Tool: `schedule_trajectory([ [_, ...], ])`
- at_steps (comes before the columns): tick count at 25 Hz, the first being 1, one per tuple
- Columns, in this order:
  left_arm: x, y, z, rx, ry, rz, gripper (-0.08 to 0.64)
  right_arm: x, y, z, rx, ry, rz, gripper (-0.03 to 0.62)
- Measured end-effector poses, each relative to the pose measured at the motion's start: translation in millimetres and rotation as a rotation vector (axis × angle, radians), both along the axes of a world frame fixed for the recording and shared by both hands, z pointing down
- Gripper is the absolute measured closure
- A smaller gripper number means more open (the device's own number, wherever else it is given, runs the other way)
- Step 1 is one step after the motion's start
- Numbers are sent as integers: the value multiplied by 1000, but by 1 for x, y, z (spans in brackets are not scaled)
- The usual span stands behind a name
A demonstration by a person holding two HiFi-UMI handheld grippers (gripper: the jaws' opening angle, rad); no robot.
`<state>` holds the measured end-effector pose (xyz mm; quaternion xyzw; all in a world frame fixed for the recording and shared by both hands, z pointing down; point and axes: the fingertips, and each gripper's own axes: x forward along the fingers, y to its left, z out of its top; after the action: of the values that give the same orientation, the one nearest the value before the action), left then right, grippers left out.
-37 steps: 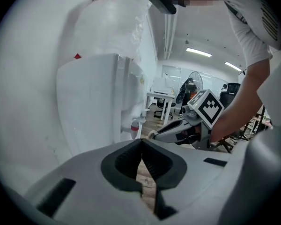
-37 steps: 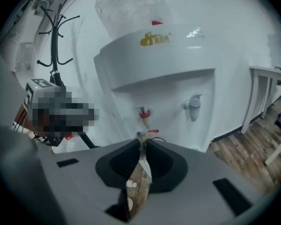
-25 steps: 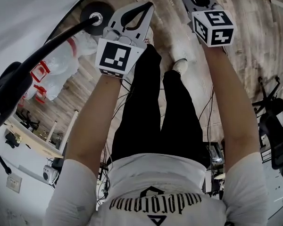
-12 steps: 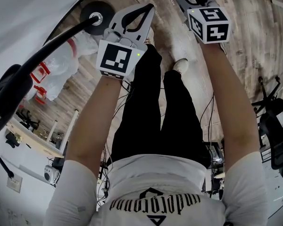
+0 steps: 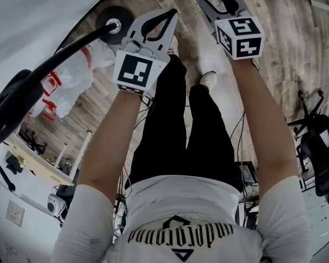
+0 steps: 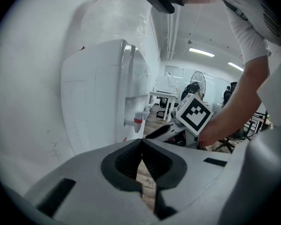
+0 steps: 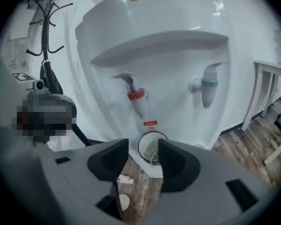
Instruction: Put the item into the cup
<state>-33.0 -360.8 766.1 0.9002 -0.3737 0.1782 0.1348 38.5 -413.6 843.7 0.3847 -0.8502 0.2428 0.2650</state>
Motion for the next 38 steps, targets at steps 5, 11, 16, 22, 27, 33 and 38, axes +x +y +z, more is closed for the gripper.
schedule_trajectory([
  [5, 13, 18, -44, 16, 10, -3, 552, 3, 24, -50, 39, 1, -46, 394],
  [11, 31, 36, -117, 72, 16, -16, 552, 16, 50, -142, 127, -23, -61, 430],
  [16, 46, 70, -192, 99, 34, -41, 552, 40, 93, -233, 192, -76, -35, 477],
  [22, 63, 114, -282, 134, 65, -46, 552, 65, 151, -348, 338, -101, -81, 531],
  [27, 84, 159, -347, 201, 102, -3, 552, 90, 204, -426, 461, -153, -90, 574],
  [33, 99, 213, -420, 314, 179, 21, 552, 116, 261, -491, 554, -191, -122, 586],
  [38, 115, 238, -455, 371, 201, 47, 552, 132, 293, -527, 613, -217, -137, 588],
])
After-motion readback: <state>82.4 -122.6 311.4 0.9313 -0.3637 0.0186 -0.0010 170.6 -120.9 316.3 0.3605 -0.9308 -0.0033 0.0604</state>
